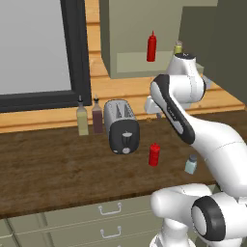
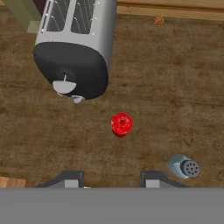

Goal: Put the shaker and condiment bottle from the counter next to their counterparts in the cabinet.

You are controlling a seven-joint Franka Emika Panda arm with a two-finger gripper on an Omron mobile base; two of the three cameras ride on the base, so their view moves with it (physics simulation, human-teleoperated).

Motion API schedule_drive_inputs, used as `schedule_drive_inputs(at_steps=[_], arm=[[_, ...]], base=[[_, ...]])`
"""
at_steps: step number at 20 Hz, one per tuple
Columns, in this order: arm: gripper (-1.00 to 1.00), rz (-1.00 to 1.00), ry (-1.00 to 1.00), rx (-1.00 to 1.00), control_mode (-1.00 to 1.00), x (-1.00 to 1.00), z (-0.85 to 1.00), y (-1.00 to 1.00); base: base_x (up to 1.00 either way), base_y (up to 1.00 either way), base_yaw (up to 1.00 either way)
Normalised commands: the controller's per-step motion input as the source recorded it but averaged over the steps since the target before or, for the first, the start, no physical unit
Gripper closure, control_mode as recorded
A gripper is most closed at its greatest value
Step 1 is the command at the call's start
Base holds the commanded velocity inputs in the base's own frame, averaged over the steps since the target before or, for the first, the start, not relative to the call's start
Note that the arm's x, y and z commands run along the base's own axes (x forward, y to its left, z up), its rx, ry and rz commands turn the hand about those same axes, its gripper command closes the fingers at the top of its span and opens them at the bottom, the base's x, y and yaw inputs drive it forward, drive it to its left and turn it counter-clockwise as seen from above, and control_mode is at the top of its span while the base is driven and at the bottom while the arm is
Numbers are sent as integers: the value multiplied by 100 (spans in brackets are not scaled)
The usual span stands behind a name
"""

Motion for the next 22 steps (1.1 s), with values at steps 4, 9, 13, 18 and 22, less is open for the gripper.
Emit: schedule_drive_inputs(at_steps=[4,9,13,18,22], arm=[[-100,-6,0,-13,-100,0,0,1],[-100,-27,0,-28,-100,0,0,11],[-100,-37,-12,-16,-100,-1,-2,5],[-100,-43,-37,0,-100,-28,-25,0],[-100,-48,-51,-2,-100,-30,-33,0]], base=[[0,0,0],[0,0,0],[0,0,0],[0,0,0],[0,0,0]])
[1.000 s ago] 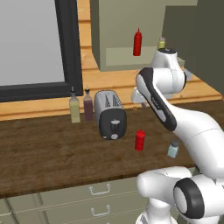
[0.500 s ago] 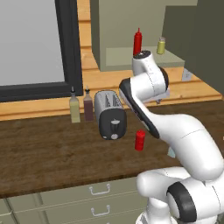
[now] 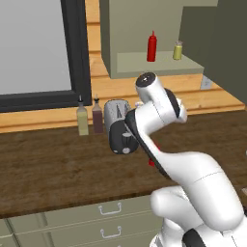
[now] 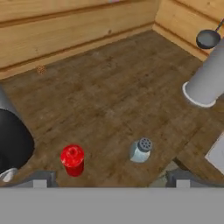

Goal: Put the shaker and condiment bottle from the counter next to their counterparts in the cabinet.

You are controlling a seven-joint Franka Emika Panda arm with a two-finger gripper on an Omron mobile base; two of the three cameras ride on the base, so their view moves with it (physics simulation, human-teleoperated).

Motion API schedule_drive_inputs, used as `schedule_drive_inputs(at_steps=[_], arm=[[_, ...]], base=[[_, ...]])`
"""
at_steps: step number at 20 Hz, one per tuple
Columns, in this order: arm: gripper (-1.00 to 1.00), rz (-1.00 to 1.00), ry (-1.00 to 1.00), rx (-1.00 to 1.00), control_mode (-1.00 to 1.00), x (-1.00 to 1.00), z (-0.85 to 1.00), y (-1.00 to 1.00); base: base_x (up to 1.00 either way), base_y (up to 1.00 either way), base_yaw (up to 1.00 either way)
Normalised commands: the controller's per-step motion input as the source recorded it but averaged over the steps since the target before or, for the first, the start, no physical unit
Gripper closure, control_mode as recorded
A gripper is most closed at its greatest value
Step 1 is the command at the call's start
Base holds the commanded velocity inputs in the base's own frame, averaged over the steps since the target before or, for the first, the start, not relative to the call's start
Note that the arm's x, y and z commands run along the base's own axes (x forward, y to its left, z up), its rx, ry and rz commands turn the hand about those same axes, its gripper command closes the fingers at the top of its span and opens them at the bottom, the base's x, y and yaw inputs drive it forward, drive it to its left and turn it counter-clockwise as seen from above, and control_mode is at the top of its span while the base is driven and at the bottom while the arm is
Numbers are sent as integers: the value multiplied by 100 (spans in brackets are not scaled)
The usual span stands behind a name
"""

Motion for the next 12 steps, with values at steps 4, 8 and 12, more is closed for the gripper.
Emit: schedule_drive_inputs(at_steps=[4,8,12], arm=[[-100,-53,-45,-18,-100,-13,-52,0],[-100,-58,-29,-21,-100,0,-56,3],[-100,-57,-16,-14,-100,5,-43,13]], base=[[0,0,0],[0,0,0],[0,0,0]])
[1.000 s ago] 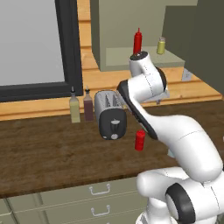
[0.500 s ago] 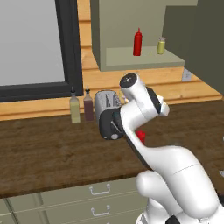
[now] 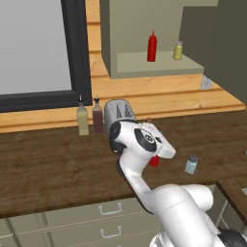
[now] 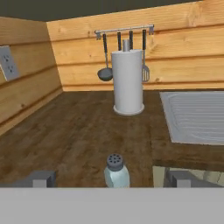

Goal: Put the shaker and condiment bottle from the counter next to their counterparts in the cabinet.

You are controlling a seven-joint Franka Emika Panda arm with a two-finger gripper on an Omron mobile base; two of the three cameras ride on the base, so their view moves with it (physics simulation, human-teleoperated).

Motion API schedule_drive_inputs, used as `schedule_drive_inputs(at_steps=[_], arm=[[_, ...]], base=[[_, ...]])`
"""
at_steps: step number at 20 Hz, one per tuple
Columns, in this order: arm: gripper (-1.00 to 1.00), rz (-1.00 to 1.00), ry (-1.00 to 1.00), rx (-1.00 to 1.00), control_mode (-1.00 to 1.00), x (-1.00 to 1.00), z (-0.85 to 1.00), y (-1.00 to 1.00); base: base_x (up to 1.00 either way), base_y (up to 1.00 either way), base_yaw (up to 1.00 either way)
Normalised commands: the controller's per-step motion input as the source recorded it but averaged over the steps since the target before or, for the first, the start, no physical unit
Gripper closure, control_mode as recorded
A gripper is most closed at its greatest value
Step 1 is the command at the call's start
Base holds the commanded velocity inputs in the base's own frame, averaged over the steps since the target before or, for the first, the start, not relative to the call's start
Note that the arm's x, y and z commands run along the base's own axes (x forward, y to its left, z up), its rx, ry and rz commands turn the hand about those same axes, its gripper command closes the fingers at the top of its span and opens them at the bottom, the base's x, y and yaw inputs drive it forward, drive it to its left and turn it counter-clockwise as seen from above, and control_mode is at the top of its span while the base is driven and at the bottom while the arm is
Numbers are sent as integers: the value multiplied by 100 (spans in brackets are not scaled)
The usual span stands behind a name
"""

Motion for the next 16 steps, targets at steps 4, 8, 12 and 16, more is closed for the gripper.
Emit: schedule_drive_inputs(at_steps=[4,8,12,16], arm=[[-100,-24,-4,-1,-100,6,-6,17],[-100,0,0,0,-100,6,-4,0],[-100,0,0,0,-100,44,0,1],[-100,0,0,0,-100,18,-14,1]], base=[[0,0,0],[0,0,0],[0,0,0],[0,0,0]])
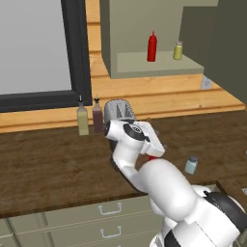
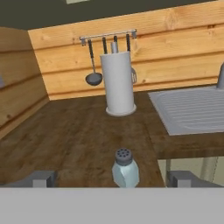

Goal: Put the shaker and condiment bottle from the counter next to their counterparts in the cabinet.

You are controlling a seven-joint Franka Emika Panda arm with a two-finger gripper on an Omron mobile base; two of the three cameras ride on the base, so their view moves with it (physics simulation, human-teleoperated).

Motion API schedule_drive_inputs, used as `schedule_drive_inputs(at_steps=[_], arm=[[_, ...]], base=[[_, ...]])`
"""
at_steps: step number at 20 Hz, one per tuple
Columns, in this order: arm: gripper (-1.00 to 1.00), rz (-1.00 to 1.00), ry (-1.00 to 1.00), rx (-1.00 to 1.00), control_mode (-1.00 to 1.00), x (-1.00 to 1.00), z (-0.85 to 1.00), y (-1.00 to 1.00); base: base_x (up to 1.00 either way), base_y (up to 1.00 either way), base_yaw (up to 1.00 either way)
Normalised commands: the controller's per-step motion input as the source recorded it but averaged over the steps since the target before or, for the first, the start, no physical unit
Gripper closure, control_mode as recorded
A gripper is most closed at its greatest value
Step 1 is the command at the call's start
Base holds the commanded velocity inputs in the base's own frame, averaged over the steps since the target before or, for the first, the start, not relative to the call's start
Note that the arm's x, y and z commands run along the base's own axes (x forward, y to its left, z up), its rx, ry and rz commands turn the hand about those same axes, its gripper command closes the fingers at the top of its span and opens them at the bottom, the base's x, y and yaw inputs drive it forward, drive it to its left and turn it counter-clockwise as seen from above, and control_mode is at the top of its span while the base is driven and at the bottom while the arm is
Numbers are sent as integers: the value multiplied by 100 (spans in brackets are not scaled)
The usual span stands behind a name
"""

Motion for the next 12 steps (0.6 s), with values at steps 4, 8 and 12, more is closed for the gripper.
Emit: schedule_drive_inputs(at_steps=[4,8,12], arm=[[-100,0,0,-2,-100,0,-54,0],[-100,0,-1,-2,-100,6,-33,0],[-100,0,0,0,-100,25,0,0]], base=[[0,0,0],[0,0,0],[0,0,0]])
